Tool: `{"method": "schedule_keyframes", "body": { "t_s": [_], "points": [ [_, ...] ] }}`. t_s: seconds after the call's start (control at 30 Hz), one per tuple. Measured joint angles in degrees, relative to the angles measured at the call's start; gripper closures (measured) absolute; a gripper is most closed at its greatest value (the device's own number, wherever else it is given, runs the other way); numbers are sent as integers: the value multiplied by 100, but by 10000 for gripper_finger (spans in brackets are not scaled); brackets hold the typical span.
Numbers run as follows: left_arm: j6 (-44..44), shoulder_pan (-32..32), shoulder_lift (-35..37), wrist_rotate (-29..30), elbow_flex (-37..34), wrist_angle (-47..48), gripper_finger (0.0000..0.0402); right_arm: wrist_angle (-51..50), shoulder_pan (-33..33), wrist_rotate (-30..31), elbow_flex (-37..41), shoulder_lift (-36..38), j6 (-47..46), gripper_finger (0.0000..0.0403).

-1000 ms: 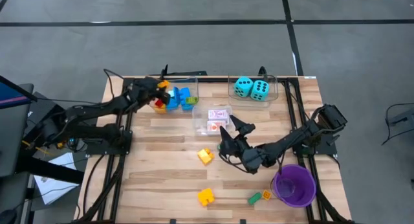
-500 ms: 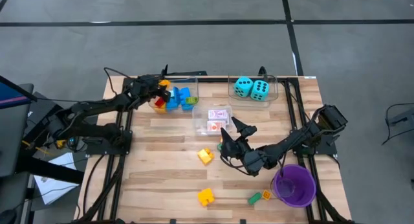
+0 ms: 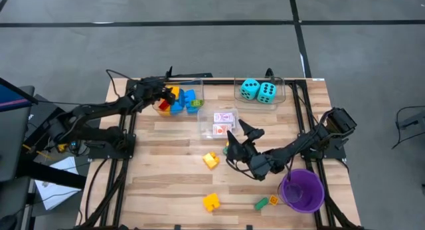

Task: Pick & Place Toys
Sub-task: Put the yellow game piece into the top left transparent bin

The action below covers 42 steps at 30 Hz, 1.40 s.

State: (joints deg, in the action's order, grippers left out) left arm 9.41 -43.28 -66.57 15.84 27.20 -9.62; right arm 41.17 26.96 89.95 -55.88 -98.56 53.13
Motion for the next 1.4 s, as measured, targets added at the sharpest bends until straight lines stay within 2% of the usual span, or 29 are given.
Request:
{"method": "schedule_keyframes", "body": {
  "t_s": [0.13,0.33,0.6,0.8,0.87,1.03,1.13,1.3,1.4],
  "points": [
    [6,115,281,-365,0,-93,206,143,0,9,2,0,-174,29],
    [4,497,1184,-1066,0,-262,210,684,84,9,2,-2,-301,29],
    [-4,1178,2360,-1174,2,-692,208,1713,430,9,2,-2,-325,29],
    [-113,1516,2594,-1174,2,-1434,214,2107,714,-30,2,-2,-485,29],
    [-278,1569,2572,-1174,2,-1713,216,1960,814,-373,2,-2,-777,29],
    [-600,1610,2310,-1169,7,-2419,219,980,974,-2649,-29,-2,-2505,29],
    [-733,1604,2103,-1165,9,-2812,220,-452,848,-3806,-349,-2,-3840,29],
    [-765,1604,1765,-1164,7,-3416,220,-4112,478,-4995,-1184,-18,-6334,29],
    [-767,1604,1606,-1163,7,-3697,220,-5116,307,-5456,-1298,-101,-7147,29]
  ]
}}
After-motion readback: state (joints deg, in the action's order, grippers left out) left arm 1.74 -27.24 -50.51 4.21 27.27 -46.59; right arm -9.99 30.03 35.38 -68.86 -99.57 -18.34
